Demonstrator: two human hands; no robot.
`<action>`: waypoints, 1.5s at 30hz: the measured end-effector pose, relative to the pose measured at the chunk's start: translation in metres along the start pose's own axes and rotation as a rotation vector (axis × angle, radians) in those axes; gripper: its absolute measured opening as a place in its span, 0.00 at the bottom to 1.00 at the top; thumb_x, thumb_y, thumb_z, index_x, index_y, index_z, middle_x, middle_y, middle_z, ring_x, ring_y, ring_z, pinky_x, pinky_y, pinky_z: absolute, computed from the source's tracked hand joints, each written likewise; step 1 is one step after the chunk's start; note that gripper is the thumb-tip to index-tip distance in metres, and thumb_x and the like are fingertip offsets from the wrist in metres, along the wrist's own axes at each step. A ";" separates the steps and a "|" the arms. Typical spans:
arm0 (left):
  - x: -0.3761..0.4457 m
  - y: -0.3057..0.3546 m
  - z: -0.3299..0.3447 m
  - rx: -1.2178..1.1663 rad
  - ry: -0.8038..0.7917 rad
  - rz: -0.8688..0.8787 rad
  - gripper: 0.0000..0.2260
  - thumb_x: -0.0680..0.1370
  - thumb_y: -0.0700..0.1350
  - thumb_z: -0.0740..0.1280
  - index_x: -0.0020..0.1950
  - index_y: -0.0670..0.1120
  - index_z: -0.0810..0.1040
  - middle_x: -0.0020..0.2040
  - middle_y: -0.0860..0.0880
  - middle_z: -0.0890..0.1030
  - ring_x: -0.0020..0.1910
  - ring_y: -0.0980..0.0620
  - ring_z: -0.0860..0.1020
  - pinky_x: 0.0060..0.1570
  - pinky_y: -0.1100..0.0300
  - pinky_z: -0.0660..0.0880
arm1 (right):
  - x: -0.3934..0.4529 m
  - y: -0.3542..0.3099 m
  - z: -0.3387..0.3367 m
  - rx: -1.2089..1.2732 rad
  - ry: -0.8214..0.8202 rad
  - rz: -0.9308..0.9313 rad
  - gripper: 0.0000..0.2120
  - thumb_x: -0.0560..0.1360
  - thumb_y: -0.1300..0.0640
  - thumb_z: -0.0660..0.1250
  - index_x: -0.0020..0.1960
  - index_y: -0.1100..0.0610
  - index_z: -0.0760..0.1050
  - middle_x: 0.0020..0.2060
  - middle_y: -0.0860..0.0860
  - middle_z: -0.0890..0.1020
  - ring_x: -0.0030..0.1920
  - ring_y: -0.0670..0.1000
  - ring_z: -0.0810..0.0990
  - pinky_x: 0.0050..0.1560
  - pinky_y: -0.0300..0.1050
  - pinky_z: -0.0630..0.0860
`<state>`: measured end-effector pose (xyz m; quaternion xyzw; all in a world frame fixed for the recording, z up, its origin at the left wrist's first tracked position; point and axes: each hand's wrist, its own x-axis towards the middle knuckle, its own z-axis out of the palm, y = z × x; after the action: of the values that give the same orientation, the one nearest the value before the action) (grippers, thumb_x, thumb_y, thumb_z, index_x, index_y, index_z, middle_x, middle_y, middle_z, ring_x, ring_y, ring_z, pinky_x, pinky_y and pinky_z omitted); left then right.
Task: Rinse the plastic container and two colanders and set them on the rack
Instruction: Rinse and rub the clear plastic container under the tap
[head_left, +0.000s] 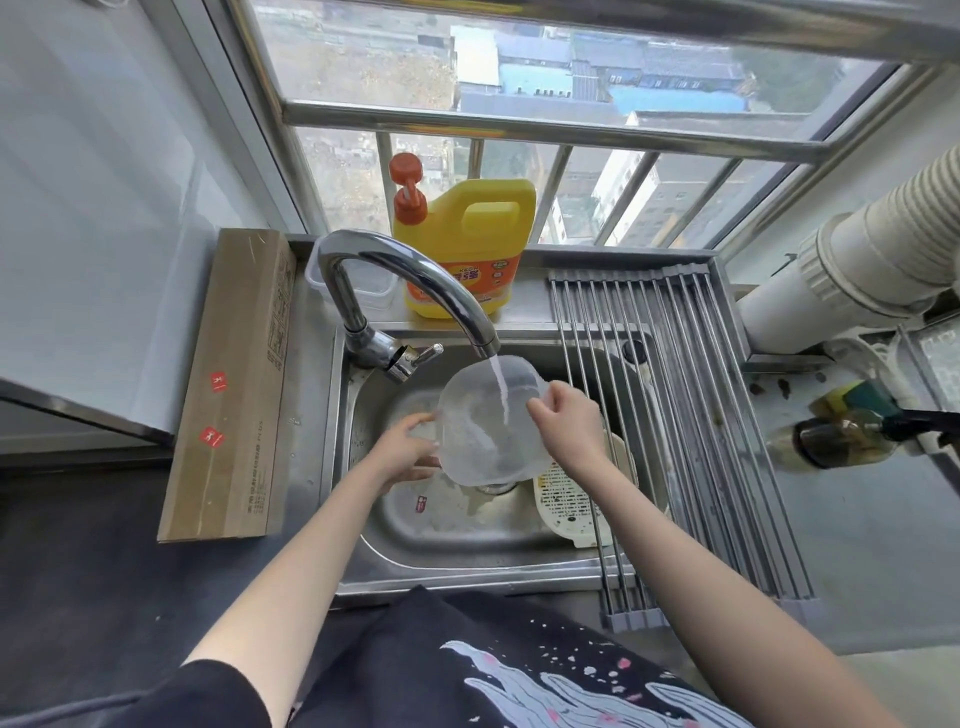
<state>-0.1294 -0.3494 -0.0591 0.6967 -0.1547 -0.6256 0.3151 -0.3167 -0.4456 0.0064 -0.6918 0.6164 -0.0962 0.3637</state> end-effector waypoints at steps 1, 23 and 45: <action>0.001 0.000 0.002 -0.008 0.011 0.003 0.19 0.77 0.35 0.63 0.62 0.54 0.69 0.46 0.45 0.81 0.38 0.51 0.80 0.35 0.61 0.78 | -0.002 -0.001 0.001 -0.023 0.000 -0.023 0.14 0.74 0.57 0.63 0.33 0.55 0.61 0.28 0.49 0.67 0.29 0.48 0.65 0.31 0.44 0.61; -0.021 0.037 -0.017 0.500 0.271 0.434 0.10 0.77 0.44 0.66 0.39 0.42 0.69 0.31 0.45 0.76 0.32 0.47 0.79 0.38 0.56 0.74 | -0.003 0.041 0.015 0.240 -0.057 0.032 0.12 0.80 0.52 0.60 0.44 0.60 0.68 0.35 0.55 0.75 0.29 0.48 0.74 0.33 0.51 0.76; -0.017 0.040 -0.001 0.532 0.341 0.340 0.09 0.78 0.45 0.63 0.41 0.46 0.66 0.36 0.42 0.78 0.28 0.48 0.80 0.36 0.52 0.79 | -0.003 0.043 0.006 0.312 -0.016 -0.047 0.16 0.78 0.50 0.64 0.36 0.57 0.66 0.29 0.54 0.72 0.30 0.52 0.71 0.32 0.46 0.69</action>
<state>-0.1242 -0.3690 -0.0208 0.8130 -0.3710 -0.3768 0.2437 -0.3475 -0.4395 -0.0236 -0.6417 0.5747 -0.1937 0.4694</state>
